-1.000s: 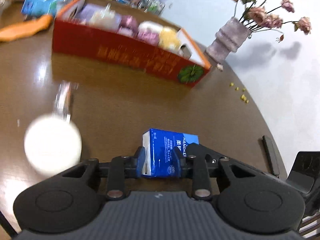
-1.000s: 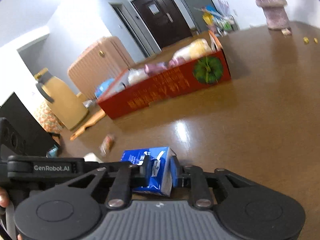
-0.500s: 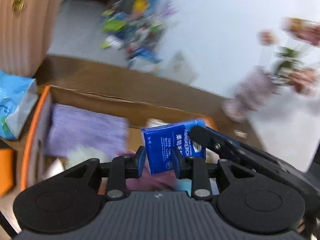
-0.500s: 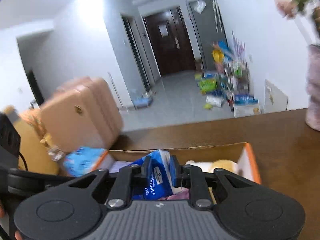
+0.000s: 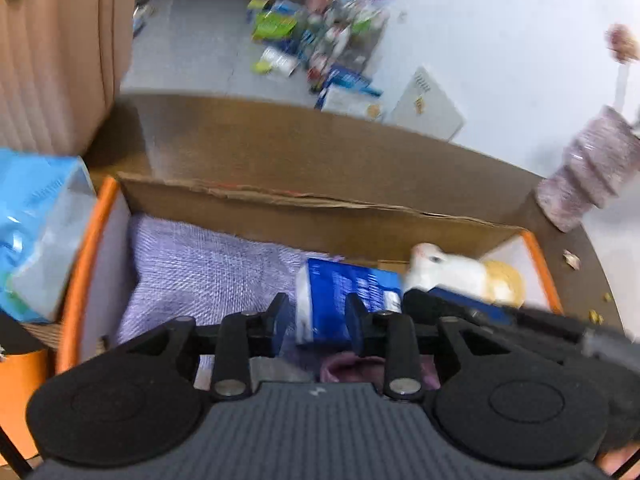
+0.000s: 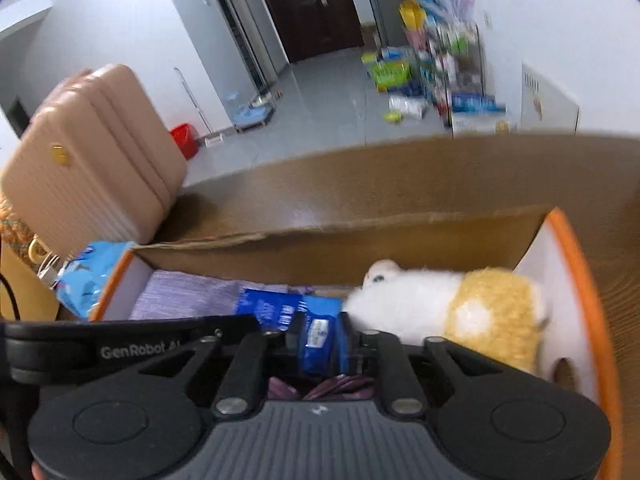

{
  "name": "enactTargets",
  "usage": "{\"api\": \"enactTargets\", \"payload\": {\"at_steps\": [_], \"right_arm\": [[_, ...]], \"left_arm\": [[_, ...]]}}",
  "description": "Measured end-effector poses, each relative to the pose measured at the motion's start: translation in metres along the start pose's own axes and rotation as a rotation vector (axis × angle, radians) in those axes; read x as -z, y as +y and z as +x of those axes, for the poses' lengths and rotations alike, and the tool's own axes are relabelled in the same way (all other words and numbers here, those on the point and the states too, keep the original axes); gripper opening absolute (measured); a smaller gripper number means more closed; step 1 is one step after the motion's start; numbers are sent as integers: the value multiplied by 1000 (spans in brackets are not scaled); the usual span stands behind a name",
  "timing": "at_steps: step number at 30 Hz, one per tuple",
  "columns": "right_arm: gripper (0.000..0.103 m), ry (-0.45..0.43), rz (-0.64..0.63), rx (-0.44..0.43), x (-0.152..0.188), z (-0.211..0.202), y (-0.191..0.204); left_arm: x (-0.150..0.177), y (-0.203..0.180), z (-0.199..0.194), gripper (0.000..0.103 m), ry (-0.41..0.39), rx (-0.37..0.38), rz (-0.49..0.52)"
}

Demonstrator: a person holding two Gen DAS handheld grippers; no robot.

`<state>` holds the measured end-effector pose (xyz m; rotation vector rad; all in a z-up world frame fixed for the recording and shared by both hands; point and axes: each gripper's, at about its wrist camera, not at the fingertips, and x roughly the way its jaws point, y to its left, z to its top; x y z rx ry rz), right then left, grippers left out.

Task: Organize soft objects
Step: 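Open both tools and withdraw them toward the white sponge cylinder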

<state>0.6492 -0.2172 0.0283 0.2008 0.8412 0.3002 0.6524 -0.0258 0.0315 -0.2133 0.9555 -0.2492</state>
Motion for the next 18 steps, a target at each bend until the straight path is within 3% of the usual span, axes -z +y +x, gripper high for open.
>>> {"api": "enactTargets", "payload": {"at_steps": [5,9,13,15,18], "right_arm": [[32,-92,-138,40,7,-69,8],[36,-125,-198,127,35,-123,7],[51,-156,-230,117,79,-175,6],[54,-182,-256,131,106,-200,11],[60,-231,-302,128,146,-229,24]], "left_arm": [[29,-11,-77,31,-112,-28,99],[73,-9,-132,33,-128,-84,156],[122,-1,-182,45,-159,-121,162],[150,0,-208,46,-191,-128,171],[194,-2,-240,60,-264,-131,187]]}}
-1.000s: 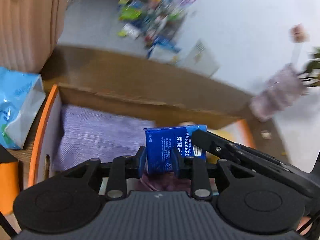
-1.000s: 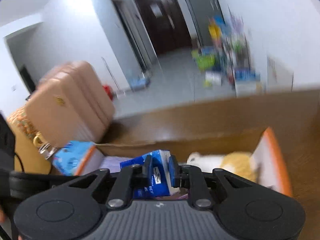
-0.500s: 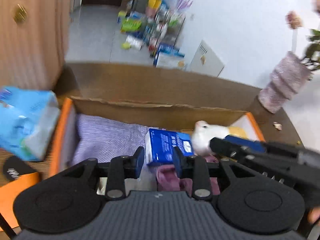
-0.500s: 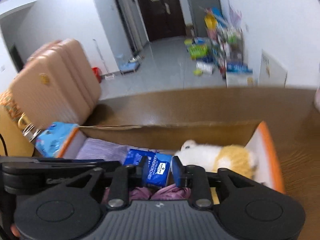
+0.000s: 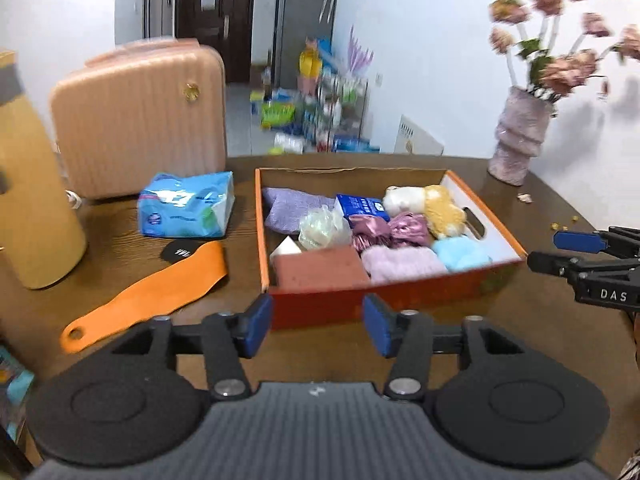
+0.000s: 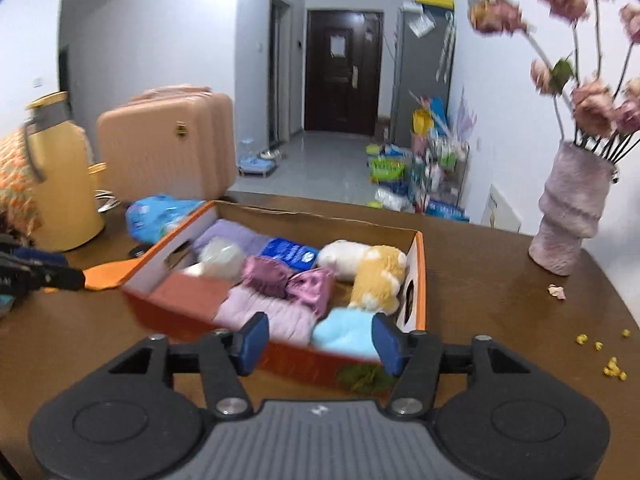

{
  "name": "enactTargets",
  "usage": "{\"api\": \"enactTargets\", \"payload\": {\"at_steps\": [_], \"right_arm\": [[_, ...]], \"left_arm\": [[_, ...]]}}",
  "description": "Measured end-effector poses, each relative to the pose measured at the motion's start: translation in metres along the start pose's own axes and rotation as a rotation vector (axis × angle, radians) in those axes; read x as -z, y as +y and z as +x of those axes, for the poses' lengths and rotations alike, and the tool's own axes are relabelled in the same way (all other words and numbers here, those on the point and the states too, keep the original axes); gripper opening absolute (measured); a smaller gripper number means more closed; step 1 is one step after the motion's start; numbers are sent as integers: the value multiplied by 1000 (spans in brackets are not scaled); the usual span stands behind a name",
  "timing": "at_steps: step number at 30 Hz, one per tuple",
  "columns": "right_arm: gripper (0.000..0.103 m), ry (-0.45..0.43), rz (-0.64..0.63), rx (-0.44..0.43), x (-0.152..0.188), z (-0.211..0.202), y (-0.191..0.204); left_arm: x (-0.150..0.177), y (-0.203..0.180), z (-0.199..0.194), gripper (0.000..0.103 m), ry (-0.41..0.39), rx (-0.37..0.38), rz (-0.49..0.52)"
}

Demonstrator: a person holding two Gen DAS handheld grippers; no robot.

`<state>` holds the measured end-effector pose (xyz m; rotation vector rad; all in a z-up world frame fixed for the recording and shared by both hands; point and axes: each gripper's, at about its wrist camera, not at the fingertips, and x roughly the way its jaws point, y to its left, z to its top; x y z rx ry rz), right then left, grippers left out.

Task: Organize soft objects
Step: 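Open both tools and withdraw them toward the white sponge cylinder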

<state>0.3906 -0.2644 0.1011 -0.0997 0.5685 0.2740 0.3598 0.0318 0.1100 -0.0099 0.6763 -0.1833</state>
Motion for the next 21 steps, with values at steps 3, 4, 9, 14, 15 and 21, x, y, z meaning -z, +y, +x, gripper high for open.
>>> {"api": "enactTargets", "payload": {"at_steps": [3,4,9,14,15,21], "right_arm": [[67,-45,-27,-2,34,-38,25],[70,-72,-36,-1,47,-50,35],[77,-99,-17,-65,117,-102,77],[81,-62,-36,-19,175,-125,109],[81,-61,-38,-1,185,-131,114],[81,-32,36,-39,217,-151,123]], "left_arm": [[46,-5,-33,78,-35,-9,-28],[62,-7,-40,78,-32,-6,-23],[134,-22,-69,81,-34,-21,-35],[189,-34,-98,84,-71,-98,-31],[198,-34,-104,86,-74,-102,-40],[225,-34,-118,88,-63,-96,-17]]}}
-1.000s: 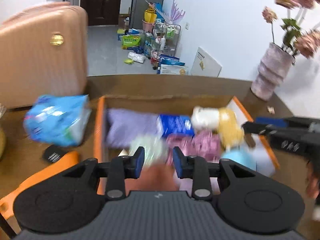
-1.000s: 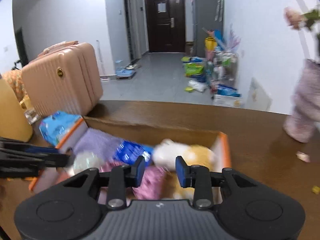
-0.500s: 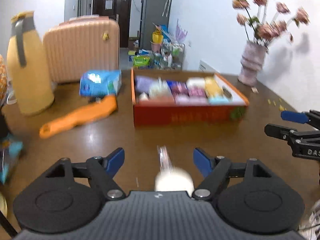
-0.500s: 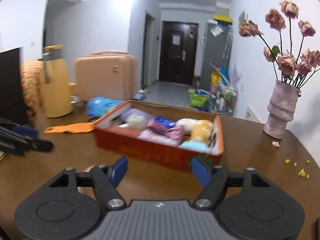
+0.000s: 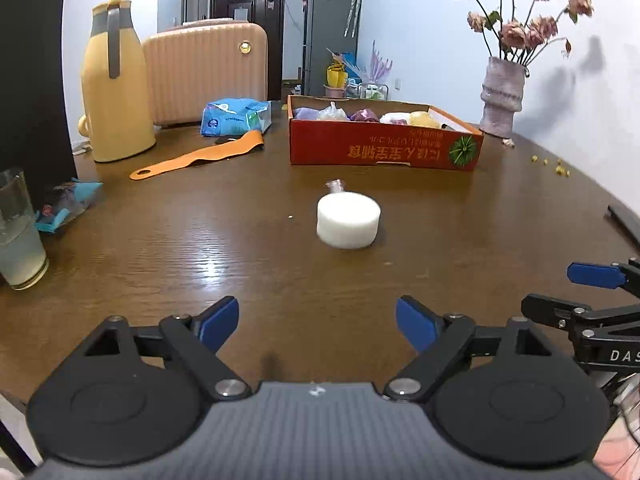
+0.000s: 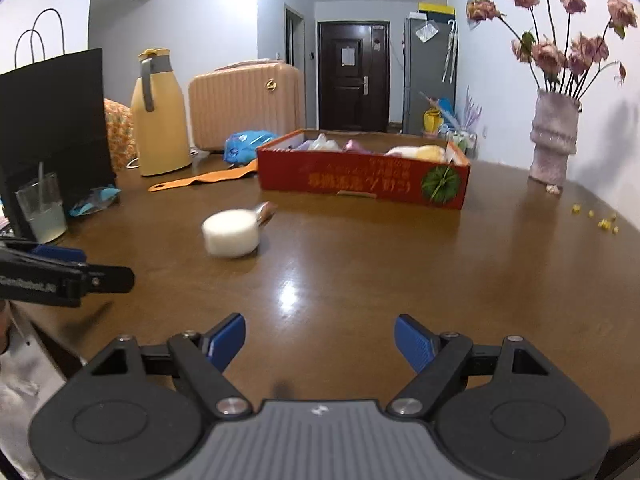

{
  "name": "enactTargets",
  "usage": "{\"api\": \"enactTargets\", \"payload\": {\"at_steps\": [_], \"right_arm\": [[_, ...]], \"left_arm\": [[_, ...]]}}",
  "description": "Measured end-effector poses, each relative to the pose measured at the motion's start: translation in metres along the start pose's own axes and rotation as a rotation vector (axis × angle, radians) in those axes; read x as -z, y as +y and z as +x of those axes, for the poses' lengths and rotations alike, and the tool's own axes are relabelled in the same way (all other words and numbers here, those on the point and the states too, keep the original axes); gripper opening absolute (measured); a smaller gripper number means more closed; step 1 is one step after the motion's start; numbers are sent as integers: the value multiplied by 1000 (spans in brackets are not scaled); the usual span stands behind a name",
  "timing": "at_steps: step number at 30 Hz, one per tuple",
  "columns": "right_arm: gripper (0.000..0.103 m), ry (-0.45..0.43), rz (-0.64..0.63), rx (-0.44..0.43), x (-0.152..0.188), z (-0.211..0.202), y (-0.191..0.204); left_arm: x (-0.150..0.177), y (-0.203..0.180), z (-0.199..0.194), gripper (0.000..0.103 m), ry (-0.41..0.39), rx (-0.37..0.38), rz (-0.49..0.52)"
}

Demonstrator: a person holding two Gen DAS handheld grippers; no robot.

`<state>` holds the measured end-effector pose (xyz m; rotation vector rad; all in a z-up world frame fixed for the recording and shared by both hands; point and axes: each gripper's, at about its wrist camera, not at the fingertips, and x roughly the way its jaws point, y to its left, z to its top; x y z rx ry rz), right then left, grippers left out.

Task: Organize soft objects
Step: 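Open both tools and withdraw them toward the white sponge cylinder, then grasp the white sponge cylinder with the left tool while the right tool grasps the small wrapped stick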

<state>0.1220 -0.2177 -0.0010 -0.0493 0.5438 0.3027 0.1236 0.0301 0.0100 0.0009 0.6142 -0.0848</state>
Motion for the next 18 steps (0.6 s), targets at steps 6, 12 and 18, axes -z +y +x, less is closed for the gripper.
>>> {"api": "enactTargets", "payload": {"at_steps": [6,12,18], "right_arm": [[81,-27,17,-3,2,-6,5],[81,-43,71,-6,-4,1,0],[75,-37,124,-17,-13,26,-3]], "left_arm": [[9,-6,-8,88,-7,38,14],[8,2,1,88,-1,50,-17],[-8,15,34,86,37,61,-46]]}}
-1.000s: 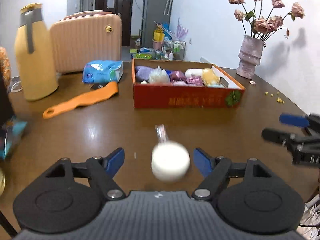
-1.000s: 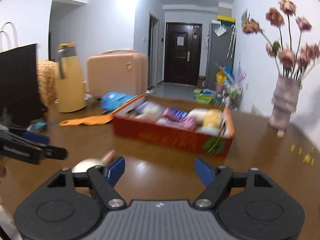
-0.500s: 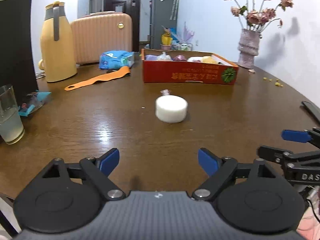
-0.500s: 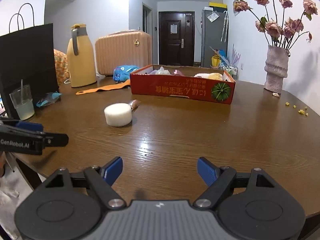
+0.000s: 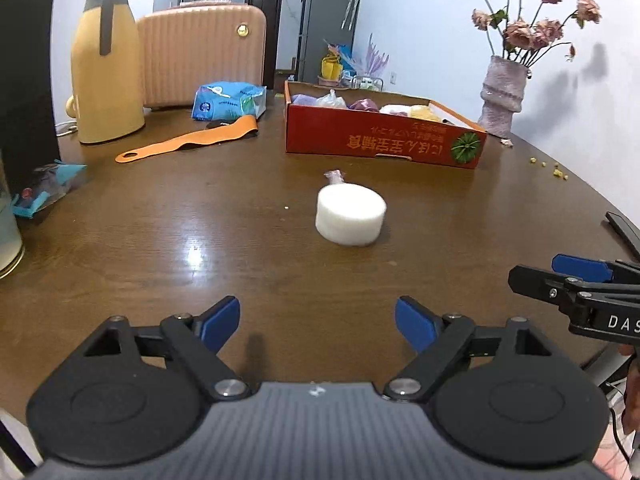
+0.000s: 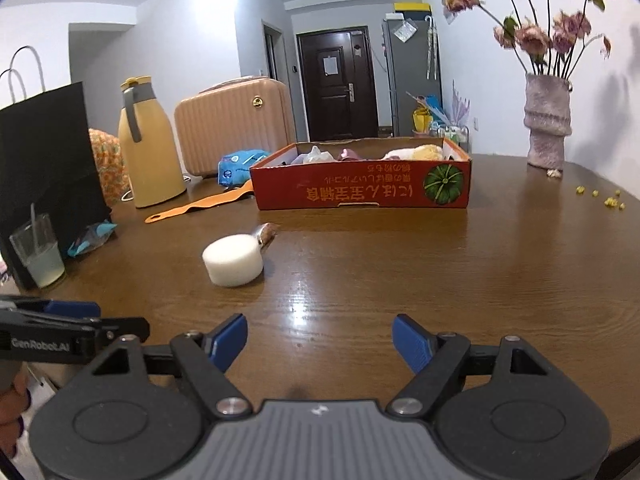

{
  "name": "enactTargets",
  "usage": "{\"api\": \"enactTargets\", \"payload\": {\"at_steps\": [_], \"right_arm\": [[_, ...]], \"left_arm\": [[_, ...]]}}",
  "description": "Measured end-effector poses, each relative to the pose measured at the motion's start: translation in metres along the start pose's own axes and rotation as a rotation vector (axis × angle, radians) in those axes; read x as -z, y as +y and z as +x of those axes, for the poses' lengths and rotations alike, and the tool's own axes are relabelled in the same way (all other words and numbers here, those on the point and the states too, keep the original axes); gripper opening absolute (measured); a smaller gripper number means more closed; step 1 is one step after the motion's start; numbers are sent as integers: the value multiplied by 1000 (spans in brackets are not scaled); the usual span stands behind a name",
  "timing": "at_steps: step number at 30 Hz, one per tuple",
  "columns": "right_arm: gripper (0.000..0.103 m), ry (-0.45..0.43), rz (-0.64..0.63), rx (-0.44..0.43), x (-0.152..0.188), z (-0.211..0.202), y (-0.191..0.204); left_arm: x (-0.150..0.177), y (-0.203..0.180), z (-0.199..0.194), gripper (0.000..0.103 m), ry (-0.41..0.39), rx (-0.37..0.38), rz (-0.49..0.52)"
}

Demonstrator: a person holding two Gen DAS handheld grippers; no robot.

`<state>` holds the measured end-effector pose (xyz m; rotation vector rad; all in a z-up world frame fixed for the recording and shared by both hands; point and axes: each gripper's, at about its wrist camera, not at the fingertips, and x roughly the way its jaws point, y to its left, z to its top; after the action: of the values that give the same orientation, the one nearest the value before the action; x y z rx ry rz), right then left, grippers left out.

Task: Organize soft objects
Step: 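Grasp the white sponge cylinder with the left tool while the right tool grasps the small wrapped stick, then carry the sponge cylinder and wrapped stick into the box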

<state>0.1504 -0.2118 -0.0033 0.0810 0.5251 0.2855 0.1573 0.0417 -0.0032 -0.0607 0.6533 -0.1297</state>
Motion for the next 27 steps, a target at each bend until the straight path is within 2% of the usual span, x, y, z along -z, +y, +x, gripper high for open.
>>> {"api": "enactTargets", "payload": {"at_steps": [4,10,11,13,16,19,21,25,27], "right_arm": [[71,-1,26,12,-15,21,-2],[71,-3,37,62,-40,46,-12],[71,-2,38,69,-43,49,-14],[71,9,52,75,-49,58,-18],[71,40,96,45,-60,78,-22],[70,68,77,-13,-72,110,-11],[66,79,25,-47,-82,135,6],[57,130,-109,-106,-95,184,49],[52,168,-129,-111,-97,201,64]], "left_arm": [[-25,-3,28,86,-5,27,31],[-58,-18,86,86,14,75,79],[-61,-19,93,82,13,76,88],[-64,-19,105,57,16,88,110],[-63,-1,103,56,-11,132,101],[-61,31,91,56,-11,98,12],[-59,50,83,56,-14,50,-34],[-59,70,76,56,-24,-22,-79],[-59,72,79,56,-14,-39,-80]]}}
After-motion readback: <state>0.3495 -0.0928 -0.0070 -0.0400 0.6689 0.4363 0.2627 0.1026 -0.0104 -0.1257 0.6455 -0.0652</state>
